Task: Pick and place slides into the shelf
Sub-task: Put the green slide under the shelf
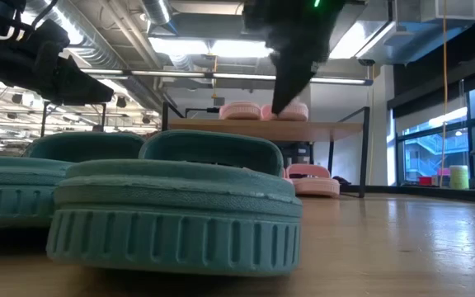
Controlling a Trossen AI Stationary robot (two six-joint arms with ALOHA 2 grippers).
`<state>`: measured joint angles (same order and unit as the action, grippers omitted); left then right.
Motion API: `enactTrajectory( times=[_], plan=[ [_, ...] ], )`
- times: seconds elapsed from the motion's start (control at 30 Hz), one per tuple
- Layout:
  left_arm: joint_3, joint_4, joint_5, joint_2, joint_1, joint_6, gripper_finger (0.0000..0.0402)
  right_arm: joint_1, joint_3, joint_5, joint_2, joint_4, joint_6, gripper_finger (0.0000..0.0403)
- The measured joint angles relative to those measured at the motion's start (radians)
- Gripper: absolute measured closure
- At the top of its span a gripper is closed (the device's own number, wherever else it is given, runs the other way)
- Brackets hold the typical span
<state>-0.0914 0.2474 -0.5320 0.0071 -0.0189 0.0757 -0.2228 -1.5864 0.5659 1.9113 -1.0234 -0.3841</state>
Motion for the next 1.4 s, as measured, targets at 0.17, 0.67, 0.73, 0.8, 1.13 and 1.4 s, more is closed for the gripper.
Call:
enactTrajectory(
  times=[0.17, 0.67, 0.73, 0.8, 1.13, 1.4],
  plan=[
    [0.000, 0.000, 0.000, 0.000, 0.000, 0.000, 0.0177, -0.102, 0.000, -0.020, -0.012, 0.077, 0.025, 0.0132],
    [0.000, -0.002, 0.000, 0.000, 0.000, 0.043, 0.0177, -0.290, 0.000, -0.021, 0.000, 0.363, 0.052, 0.0132],
    [0.000, -0.002, 0.000, 0.000, 0.000, 0.052, 0.0177, -0.298, 0.000, -0.021, 0.000, 0.382, 0.052, 0.0132],
    [0.000, -0.002, 0.000, 0.000, 0.000, 0.052, 0.0177, -0.304, 0.000, -0.021, 0.000, 0.387, 0.052, 0.0132],
    [0.000, -0.002, 0.000, 0.000, 0.000, 0.053, 0.0177, -0.306, 0.001, -0.051, 0.071, 0.433, 0.054, 0.0132],
    [0.000, -0.002, 0.000, 0.000, 0.000, 0.053, 0.0177, -0.307, 0.002, -0.052, 0.129, 0.435, 0.052, 0.0132]
  ],
)
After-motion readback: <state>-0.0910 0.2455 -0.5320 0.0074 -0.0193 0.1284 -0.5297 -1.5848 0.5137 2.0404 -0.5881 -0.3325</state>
